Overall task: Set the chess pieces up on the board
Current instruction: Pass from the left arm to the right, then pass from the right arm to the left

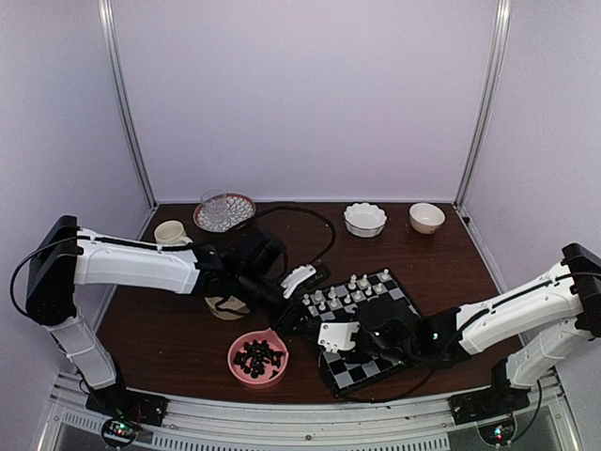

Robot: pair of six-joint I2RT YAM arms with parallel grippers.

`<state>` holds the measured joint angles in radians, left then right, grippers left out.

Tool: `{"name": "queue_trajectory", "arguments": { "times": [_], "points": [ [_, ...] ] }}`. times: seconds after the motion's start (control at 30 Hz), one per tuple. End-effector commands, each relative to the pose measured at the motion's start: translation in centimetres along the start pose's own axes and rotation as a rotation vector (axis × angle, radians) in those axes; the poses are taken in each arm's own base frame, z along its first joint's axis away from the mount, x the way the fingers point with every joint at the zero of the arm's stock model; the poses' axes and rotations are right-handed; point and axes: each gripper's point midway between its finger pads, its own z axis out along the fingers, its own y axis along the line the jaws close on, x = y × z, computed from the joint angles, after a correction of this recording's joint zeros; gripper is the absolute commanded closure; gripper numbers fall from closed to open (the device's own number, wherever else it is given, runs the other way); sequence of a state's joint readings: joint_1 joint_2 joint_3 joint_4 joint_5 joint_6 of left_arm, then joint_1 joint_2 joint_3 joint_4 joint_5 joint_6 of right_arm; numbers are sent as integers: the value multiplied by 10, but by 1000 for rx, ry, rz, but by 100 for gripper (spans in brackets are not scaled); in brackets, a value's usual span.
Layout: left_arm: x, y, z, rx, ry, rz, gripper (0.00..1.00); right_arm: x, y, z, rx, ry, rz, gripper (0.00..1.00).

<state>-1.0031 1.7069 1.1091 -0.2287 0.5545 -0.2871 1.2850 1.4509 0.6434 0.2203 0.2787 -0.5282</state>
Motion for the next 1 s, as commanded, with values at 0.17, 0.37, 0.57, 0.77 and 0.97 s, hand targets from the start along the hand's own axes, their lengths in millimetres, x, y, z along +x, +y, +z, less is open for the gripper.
{"name": "queue_trajectory", "arguments": {
  "times": [0.17, 0.37, 0.57, 0.77, 0.97],
  "points": [
    [-27, -6, -34, -48, -216, 82, 64, -8, -15, -11, 46, -69, 91, 93],
    [-32, -11, -51, -72, -313, 141, 63, -11, -23, -15, 37, -107, 170, 93],
    [-38, -12, -60, -92, -389, 189, 62, -18, -34, -24, 23, -176, 283, 93],
    [-50, -14, -57, -117, -460, 220, 58, -25, -42, -29, 10, -230, 372, 93],
    [-68, -20, -59, -148, -511, 233, 57, -28, -51, -34, 27, -261, 439, 93]
  ]
}}
